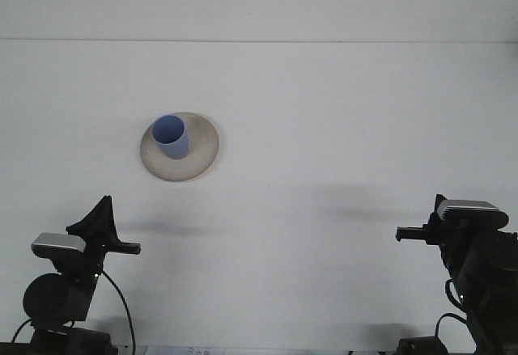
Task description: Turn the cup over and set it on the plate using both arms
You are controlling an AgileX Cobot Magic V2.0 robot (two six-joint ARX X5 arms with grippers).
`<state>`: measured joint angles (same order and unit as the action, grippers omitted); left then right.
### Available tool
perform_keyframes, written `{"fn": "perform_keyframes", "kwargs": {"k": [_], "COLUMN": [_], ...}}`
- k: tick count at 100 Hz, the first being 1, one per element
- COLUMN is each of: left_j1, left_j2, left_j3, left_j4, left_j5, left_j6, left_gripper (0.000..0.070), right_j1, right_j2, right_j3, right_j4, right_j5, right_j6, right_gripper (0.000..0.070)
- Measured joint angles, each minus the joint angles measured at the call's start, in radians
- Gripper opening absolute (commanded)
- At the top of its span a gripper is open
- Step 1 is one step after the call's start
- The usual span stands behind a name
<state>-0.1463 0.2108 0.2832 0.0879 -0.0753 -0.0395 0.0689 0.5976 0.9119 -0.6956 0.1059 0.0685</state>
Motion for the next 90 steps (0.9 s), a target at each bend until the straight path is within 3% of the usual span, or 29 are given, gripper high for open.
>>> {"fn": "perform_keyframes", "kwargs": {"k": [34, 90], "left_j1": [0.055, 0.070], "left_j2": [-0.207, -0.206], "left_j3": [-0.180, -0.250], "left_j4": [0.005, 0.036], "left_j5": [0.000, 0.001], "left_j6": [-0.008, -0.030], "left_gripper": [0.0015, 0.0015], "right_j1": [0.000, 0.000], "right_j2": [0.000, 0.000], "right_j3": [0.000, 0.000], "right_j4": [0.000, 0.003], "right_j5": [0.000, 0.000], "right_j6": [0.000, 0.000], "right_gripper": [0.0000, 0.0000]}}
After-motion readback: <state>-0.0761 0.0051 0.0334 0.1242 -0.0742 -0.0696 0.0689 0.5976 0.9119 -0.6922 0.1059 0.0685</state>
